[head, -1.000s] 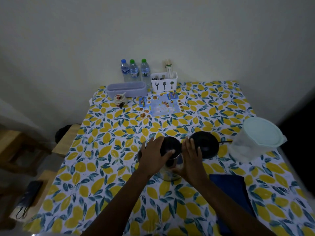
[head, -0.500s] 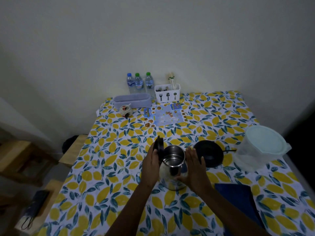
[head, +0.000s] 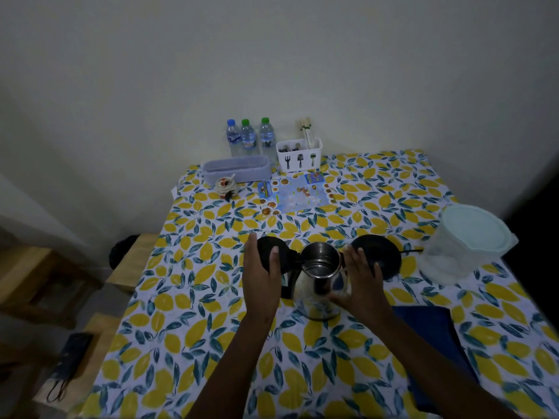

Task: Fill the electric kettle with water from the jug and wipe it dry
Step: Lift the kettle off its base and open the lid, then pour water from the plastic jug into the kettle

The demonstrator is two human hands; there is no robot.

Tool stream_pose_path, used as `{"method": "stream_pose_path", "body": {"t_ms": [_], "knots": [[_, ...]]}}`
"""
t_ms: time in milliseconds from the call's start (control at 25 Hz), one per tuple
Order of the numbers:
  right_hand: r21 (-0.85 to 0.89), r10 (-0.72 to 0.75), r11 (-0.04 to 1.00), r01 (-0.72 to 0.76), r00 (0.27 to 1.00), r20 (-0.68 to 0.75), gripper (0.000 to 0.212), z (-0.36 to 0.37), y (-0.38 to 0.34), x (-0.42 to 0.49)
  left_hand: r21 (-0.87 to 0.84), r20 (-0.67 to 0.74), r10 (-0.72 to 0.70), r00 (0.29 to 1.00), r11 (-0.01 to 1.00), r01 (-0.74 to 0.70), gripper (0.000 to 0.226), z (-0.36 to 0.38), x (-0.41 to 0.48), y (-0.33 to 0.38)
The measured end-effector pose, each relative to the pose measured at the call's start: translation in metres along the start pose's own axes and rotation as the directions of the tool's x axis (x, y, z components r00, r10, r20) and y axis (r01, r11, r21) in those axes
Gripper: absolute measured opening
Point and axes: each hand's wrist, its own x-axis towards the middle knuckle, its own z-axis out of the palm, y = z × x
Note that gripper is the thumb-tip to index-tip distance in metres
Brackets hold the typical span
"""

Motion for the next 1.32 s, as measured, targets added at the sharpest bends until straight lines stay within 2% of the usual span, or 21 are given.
{"method": "stream_pose_path", "body": {"t_ms": [80,160,280,360,480,640,760,920,1040,1120,1160,1240,1320], "knots": [[0.012,0.029,1.0,-0.028,0.997,-0.072,0.114,-0.008,0.004,-0.009,0.172,0.03,0.285,0.958,0.943,-0.285,0.055,0.003,0.005,-0.001],[0.002,0.06,0.998,-0.061,0.988,-0.146,0.109,-0.02,0.016,-0.02,0.187,0.159,0.408,0.899,0.882,-0.433,0.054,0.018,0.005,0.009],[0.025,0.156,0.988,-0.155,0.956,-0.247,0.1,-0.046,0.048,-0.039,0.113,0.373,0.469,0.8,0.833,-0.541,0.058,0.06,-0.006,0.037],[0.072,0.236,0.972,-0.224,0.928,-0.289,0.093,-0.063,0.075,-0.051,0.098,0.507,0.478,0.717,0.795,-0.599,0.07,0.095,-0.012,0.05],[0.131,0.337,0.941,-0.311,0.867,-0.366,0.083,-0.084,0.128,-0.07,0.052,0.621,0.493,0.61,0.75,-0.659,0.078,0.151,-0.021,0.071],[0.205,0.467,0.884,-0.42,0.795,-0.388,0.078,-0.106,0.196,-0.083,0.019,0.722,0.466,0.511,0.725,-0.689,0.06,0.218,-0.031,0.108],[0.22,0.513,0.858,-0.464,0.792,-0.33,0.073,-0.12,0.242,-0.074,0.02,0.751,0.461,0.472,0.699,-0.715,0.056,0.262,-0.032,0.135],[0.299,0.509,0.85,-0.434,0.822,-0.255,0.064,-0.136,0.294,-0.039,0.062,0.798,0.408,0.443,0.675,-0.735,0.058,0.318,-0.032,0.167],[0.408,0.491,0.822,-0.397,0.857,-0.157,0.054,-0.139,0.325,-0.002,0.127,0.849,0.331,0.412,0.629,-0.767,0.08,0.35,-0.034,0.176],[0.503,0.476,0.781,-0.371,0.874,-0.094,0.048,-0.134,0.335,0.017,0.193,0.862,0.307,0.403,0.537,-0.821,0.098,0.363,-0.036,0.167],[0.557,0.474,0.755,-0.347,0.875,-0.098,0.044,-0.131,0.337,0.023,0.223,0.865,0.299,0.403,0.49,-0.842,0.099,0.366,-0.038,0.163],[0.675,0.497,0.67,-0.31,0.862,-0.097,0.036,-0.127,0.341,0.027,0.25,0.866,0.286,0.409,0.461,-0.852,0.089,0.372,-0.041,0.157],[0.677,0.512,0.65,-0.344,0.857,-0.056,0.023,-0.127,0.344,0.03,0.257,0.846,0.325,0.422,0.446,-0.858,0.085,0.374,-0.042,0.159]]}}
